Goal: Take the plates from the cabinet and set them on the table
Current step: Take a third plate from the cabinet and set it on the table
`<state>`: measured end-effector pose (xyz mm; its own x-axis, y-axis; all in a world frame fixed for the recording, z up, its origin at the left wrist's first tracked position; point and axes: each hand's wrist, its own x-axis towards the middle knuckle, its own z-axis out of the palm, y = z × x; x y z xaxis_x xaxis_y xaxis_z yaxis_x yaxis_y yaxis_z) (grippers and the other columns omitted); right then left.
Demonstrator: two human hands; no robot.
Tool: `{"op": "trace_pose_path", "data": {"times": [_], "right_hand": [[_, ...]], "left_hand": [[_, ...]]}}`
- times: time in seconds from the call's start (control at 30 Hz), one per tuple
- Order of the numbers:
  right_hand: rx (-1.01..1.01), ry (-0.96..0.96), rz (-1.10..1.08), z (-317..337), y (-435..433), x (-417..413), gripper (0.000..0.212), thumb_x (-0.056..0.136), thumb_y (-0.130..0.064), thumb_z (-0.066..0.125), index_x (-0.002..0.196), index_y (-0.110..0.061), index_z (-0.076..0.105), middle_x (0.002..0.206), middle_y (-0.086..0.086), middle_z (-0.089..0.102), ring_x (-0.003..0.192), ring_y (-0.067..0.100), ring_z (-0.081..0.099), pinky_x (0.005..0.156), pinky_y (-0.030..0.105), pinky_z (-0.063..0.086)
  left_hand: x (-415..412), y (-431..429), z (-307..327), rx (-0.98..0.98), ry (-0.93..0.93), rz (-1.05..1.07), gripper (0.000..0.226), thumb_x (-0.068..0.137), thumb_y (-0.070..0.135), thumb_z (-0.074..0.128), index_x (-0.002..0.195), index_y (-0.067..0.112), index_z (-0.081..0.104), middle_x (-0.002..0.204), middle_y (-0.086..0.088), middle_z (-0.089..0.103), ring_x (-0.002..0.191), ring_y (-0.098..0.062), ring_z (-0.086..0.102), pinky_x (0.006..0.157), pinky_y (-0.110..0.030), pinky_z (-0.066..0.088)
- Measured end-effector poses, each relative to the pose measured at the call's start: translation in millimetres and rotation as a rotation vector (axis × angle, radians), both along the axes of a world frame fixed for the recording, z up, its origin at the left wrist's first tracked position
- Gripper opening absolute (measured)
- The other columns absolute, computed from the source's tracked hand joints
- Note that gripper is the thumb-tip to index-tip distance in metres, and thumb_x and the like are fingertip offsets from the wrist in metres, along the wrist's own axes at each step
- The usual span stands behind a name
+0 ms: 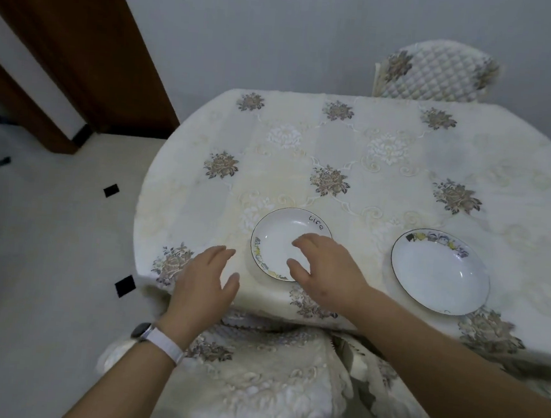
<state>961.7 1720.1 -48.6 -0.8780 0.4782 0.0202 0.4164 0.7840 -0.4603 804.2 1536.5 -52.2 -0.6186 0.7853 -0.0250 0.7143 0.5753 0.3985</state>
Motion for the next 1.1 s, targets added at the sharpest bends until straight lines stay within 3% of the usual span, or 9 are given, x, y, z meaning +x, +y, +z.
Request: {"op": "trace_pose_path", "data": {"times": [0.17,0.43,0.67,1.1], "right_hand": [[0.106,0.022,0.070,11.6,-35.7,-21.4,0.048,0.088,-0.046,0.039,0.115,-0.014,0.063,0.117,0.004,0.063,0.104,0.029,0.058,0.086,0.041,0.045],[0.139,-0.040,0.274,24.7,-120.6,-77.3,0.045,0.091,-0.045,0.041,0.122,-0.019,0.058,0.129,0.004,0.057,0.116,0.027,0.052,0.094,0.041,0.042],[0.178,-0.039,0.466,39.2,-251.7,-136.5,0.041,0.090,-0.046,0.040,0.113,-0.020,0.061,0.117,0.003,0.060,0.106,0.027,0.055,0.088,0.039,0.045],[0.277,0.041,0.776,71.8,-486.6,-220.6,0.053,0.089,-0.053,0.034,0.121,-0.020,0.060,0.126,0.003,0.060,0.116,0.026,0.055,0.096,0.039,0.042]], "left_hand": [[-5.3,-45.1,9.6,-0.038,0.104,0.024,0.051,0.090,0.041,0.049,0.136,0.021,0.053,0.143,-0.002,0.051,0.131,-0.024,0.045,0.107,-0.046,0.038],[-30.6,-149.4,16.6,-0.012,0.108,0.162,0.050,0.088,0.050,0.044,0.130,0.028,0.057,0.134,0.005,0.057,0.125,-0.018,0.049,0.100,-0.041,0.039],[-55.9,-296.6,25.7,-0.050,0.232,0.255,0.047,0.085,0.050,0.048,0.123,0.025,0.062,0.126,-0.002,0.062,0.116,-0.025,0.056,0.095,-0.042,0.043],[-74.9,-533.0,50.3,-0.078,0.387,0.495,0.050,0.088,0.049,0.048,0.129,0.023,0.059,0.133,-0.004,0.059,0.123,-0.028,0.052,0.099,-0.046,0.042]]}}
